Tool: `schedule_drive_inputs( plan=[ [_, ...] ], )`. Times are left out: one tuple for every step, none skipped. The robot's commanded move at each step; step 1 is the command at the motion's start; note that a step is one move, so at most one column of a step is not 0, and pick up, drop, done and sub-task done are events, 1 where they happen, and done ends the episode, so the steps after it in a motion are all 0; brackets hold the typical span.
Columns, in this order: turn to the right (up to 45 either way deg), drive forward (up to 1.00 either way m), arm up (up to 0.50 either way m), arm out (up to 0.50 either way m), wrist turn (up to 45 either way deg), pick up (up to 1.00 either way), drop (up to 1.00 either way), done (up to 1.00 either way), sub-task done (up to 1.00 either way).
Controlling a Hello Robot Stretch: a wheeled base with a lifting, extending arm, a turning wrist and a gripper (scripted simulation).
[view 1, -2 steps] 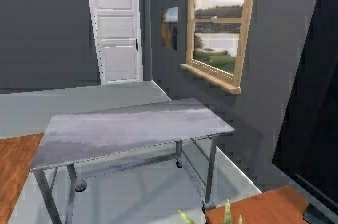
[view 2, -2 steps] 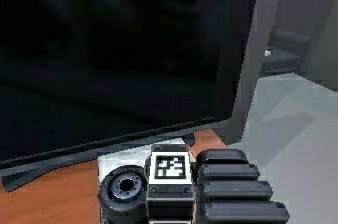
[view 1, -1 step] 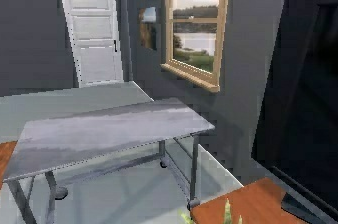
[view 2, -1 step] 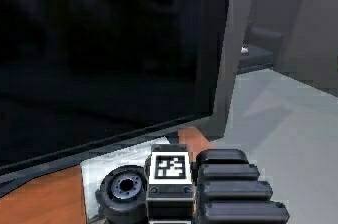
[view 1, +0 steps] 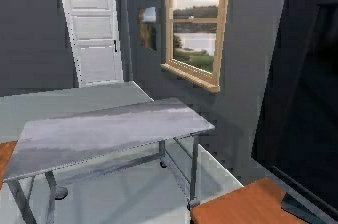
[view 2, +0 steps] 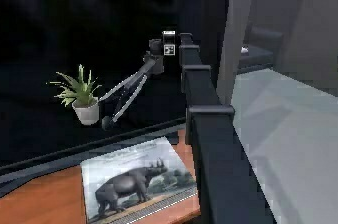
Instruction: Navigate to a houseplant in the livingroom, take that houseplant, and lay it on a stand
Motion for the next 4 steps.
schedule_drive_inputs(
  plan=[
    [0.0,0.00,0.00,0.00,39.0,0.00,0.00,0.00,0.00],
    [0.0,0.00,0.00,0.00,39.0,0.00,0.00,0.00,0.00],
    [0.0,0.00,0.00,0.00,0.0,0.00,1.00,0.00,0.00],
    [0.0,0.00,0.00,-0.10,0.0,0.00,0.00,0.00,0.00]
  ],
)
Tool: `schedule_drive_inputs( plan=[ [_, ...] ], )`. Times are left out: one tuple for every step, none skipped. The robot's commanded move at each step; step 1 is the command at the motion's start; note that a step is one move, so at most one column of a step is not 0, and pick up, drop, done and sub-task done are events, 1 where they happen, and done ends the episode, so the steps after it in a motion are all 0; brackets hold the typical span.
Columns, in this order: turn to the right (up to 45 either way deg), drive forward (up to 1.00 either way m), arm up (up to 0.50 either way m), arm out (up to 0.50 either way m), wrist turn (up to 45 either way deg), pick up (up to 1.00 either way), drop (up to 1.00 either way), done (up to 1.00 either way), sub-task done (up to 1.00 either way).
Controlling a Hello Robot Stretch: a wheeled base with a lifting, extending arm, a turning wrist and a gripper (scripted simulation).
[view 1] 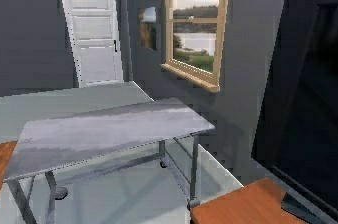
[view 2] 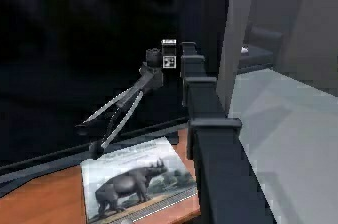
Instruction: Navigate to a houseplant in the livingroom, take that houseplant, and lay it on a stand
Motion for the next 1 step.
schedule_drive_inputs(
  plan=[
    [0.0,0.00,0.00,0.00,0.0,0.00,0.00,1.00,0.00]
  ],
)
